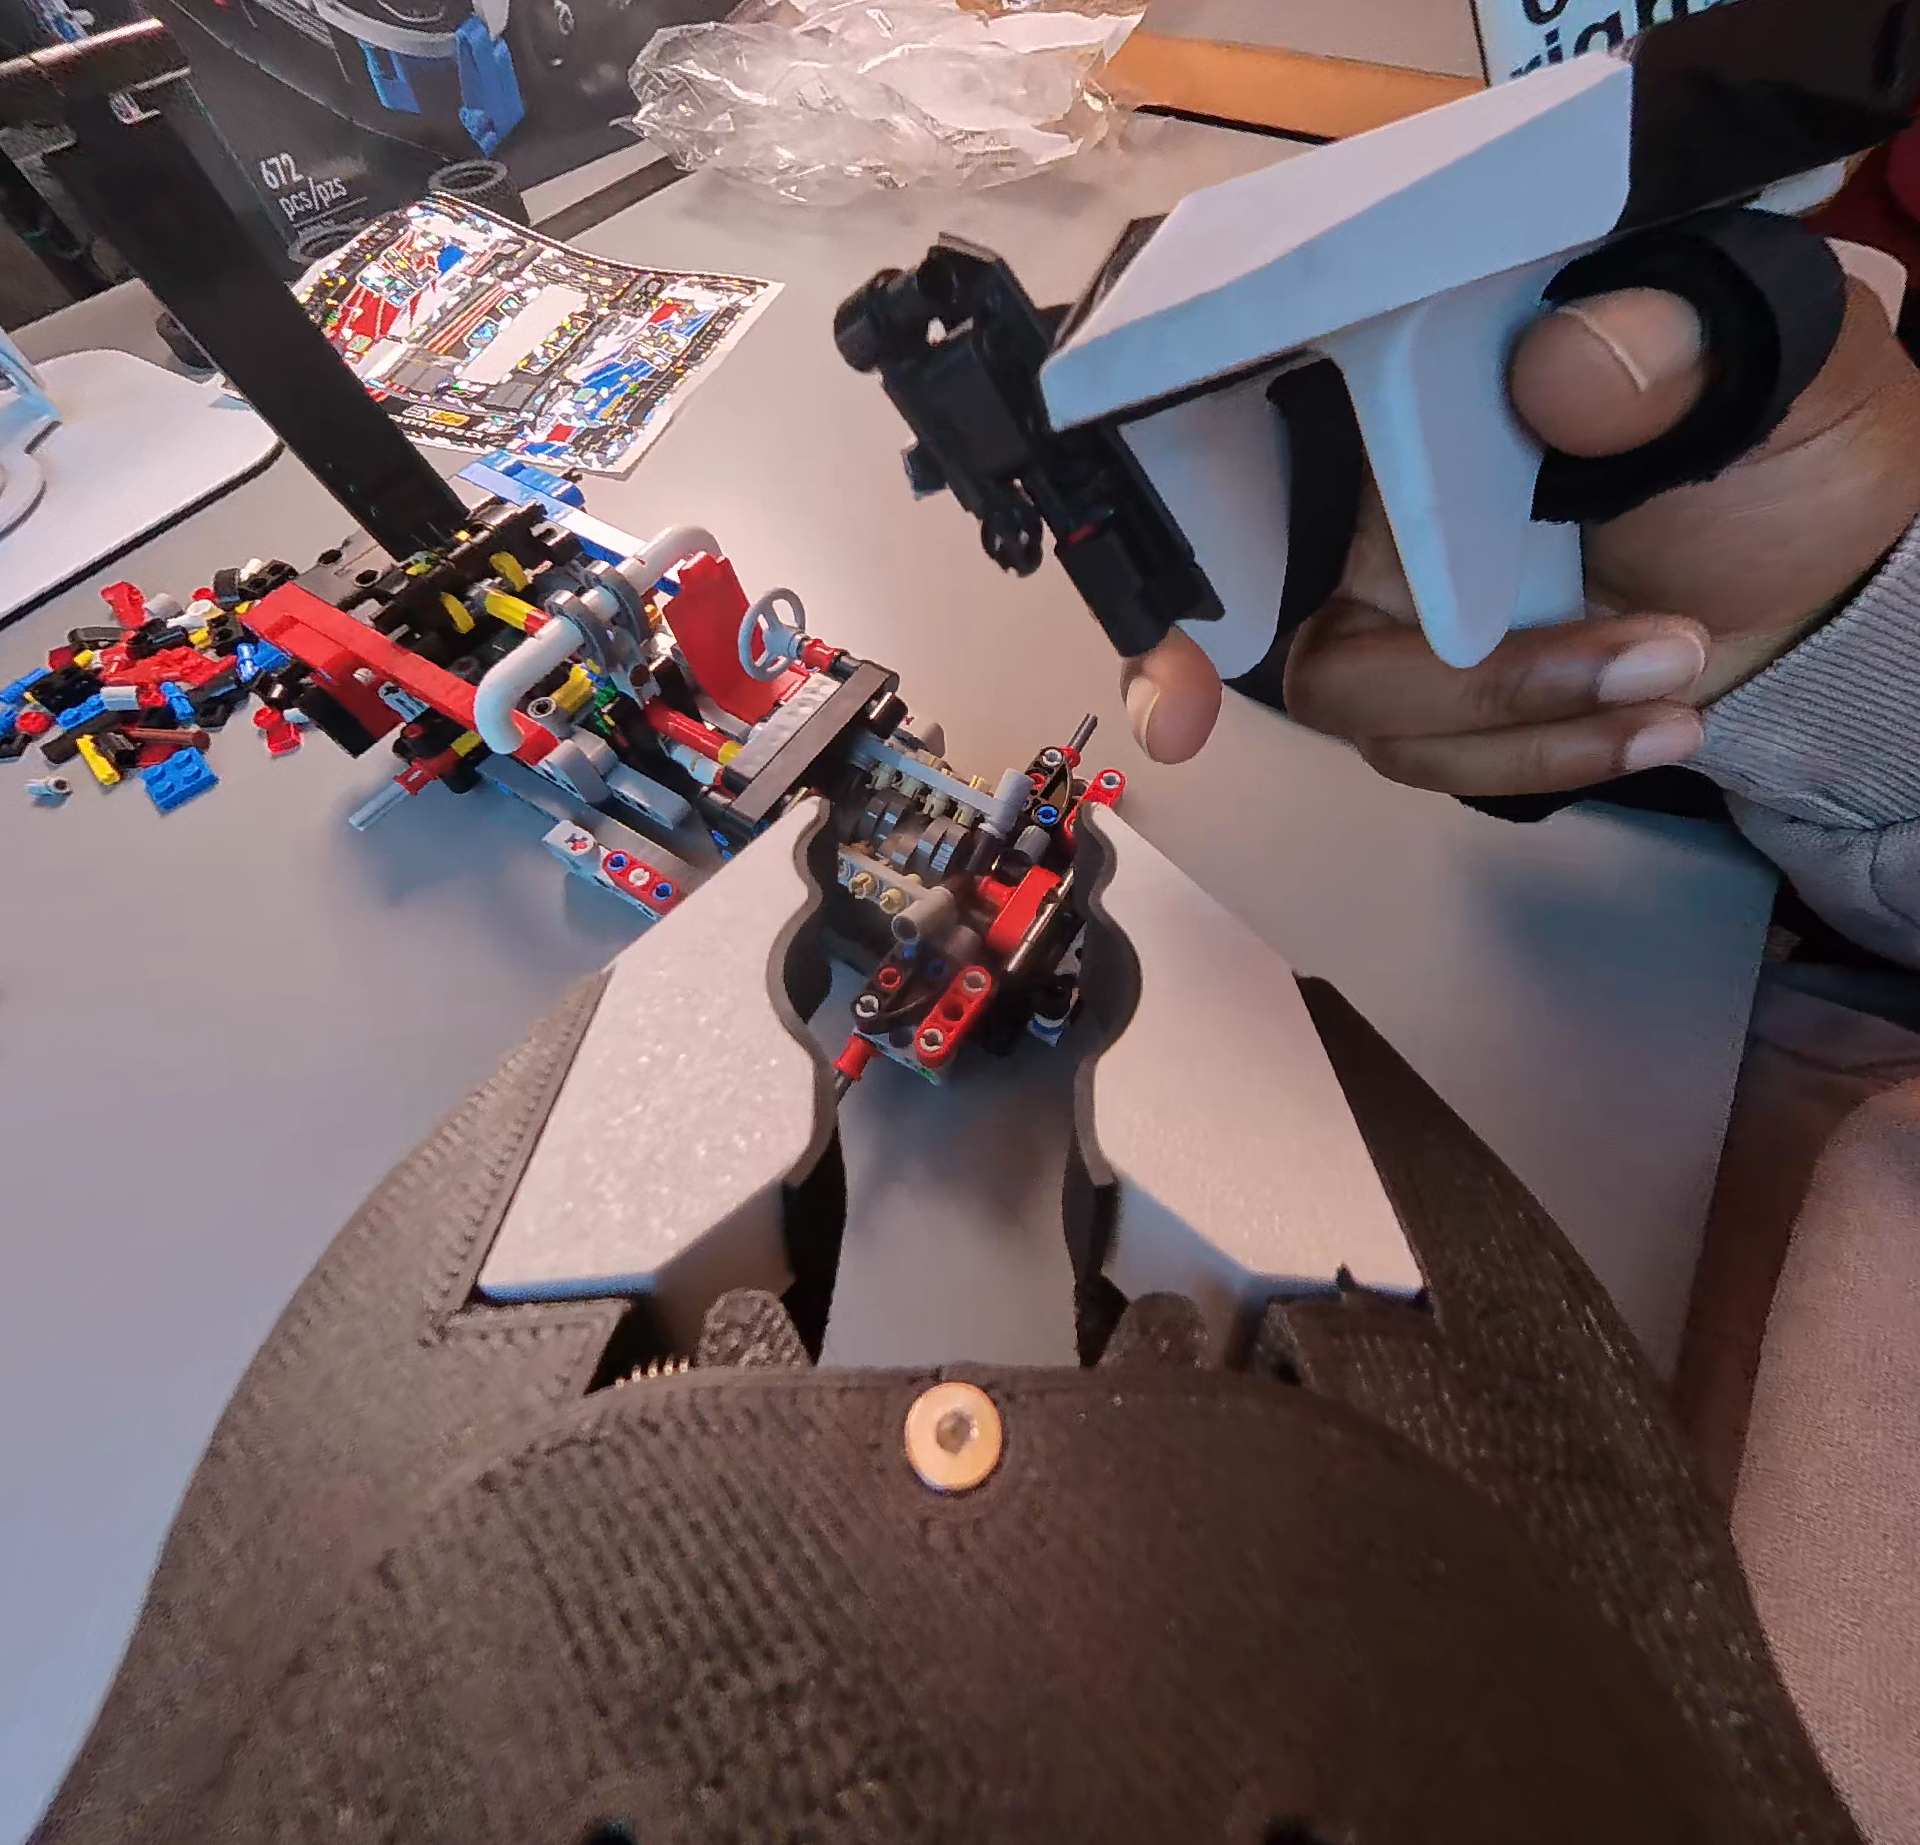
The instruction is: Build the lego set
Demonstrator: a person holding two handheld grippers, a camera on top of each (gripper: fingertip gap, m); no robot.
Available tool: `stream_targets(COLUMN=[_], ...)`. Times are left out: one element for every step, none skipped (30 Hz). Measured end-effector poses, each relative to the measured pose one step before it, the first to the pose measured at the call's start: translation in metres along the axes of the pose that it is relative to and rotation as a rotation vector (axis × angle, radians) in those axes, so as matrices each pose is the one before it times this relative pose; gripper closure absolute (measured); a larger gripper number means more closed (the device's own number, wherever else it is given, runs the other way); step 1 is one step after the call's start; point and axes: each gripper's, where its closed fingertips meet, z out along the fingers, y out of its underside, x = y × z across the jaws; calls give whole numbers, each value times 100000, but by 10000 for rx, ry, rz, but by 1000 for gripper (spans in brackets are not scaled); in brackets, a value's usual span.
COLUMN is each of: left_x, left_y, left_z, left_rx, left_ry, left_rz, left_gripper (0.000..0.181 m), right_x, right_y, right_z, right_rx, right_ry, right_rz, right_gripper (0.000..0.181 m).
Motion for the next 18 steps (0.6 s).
stream_targets(left_x=[-37, -28, -53, -83, -81, -125, -319, -458, -514, -559, -517, -405, -123, 151, 161, -25, -68, 4], left_y=[-95, -118, -155, -176, -195, -165, -155, -101, 12, 124, 109, 5, -173, -365, -434, -354, -212, -166], left_z=[-35, -80, -140, -196, -259, -277, -301, -334, -323, -288, -311, -358, -404, -476, -516, -526, -508, -449], left_rx=[45, 65, 103, 143, 162, 158, 165, 153, 78, 7, 44, 140, 281, 426, 493, 451, 352, 262], left_ry=[2, -6, -37, -62, -62, -64, -153, -186, -159, -122, -52, 74, 299, 515, 480, 268, 158, 137], left_rz=[-18, -8, -2, -3, -9, -33, -72, -65, -73, -109, -148, -222, -362, -481, -429, -276, -164, -183], left_gripper=[139, 140, 143, 145, 147, 147, 146, 146, 145, 143, 143, 142, 141, 142, 142, 143, 144, 145], right_x=[-105, -157, -176, -222, -259, -249, -201, -103, -38, -45, -46, -33, -105, -211, -204, -97, -85, -44], right_y=[16, 22, 45, 84, 109, 118, 77, 47, 37, 43, 47, 104, 143, 177, 201, 178, 179, 271], right_z=[59, 38, 15, -5, -28, -52, -51, -49, -1, 42, 104, 181, 220, 236, 238, 220, 188, 163], right_rx=[-58, -60, -70, -77, -90, -97, -90, -87, -103, -113, -132, -165, -188, -221, -231, -211, -200, -258], right_ry=[64, 60, 73, 78, 79, 94, 118, 141, 150, 120, 111, 167, 203, 216, 276, 359, 352, 326], right_rz=[-99, -79, -83, -135, -189, -228, -264, -269, -244, -219, -178, -209, -345, -496, -606, -660, -619, -473], right_gripper=[164, 164, 164, 164, 164, 164, 164, 164, 164, 164, 164, 164, 164, 164, 164, 163, 163, 163])
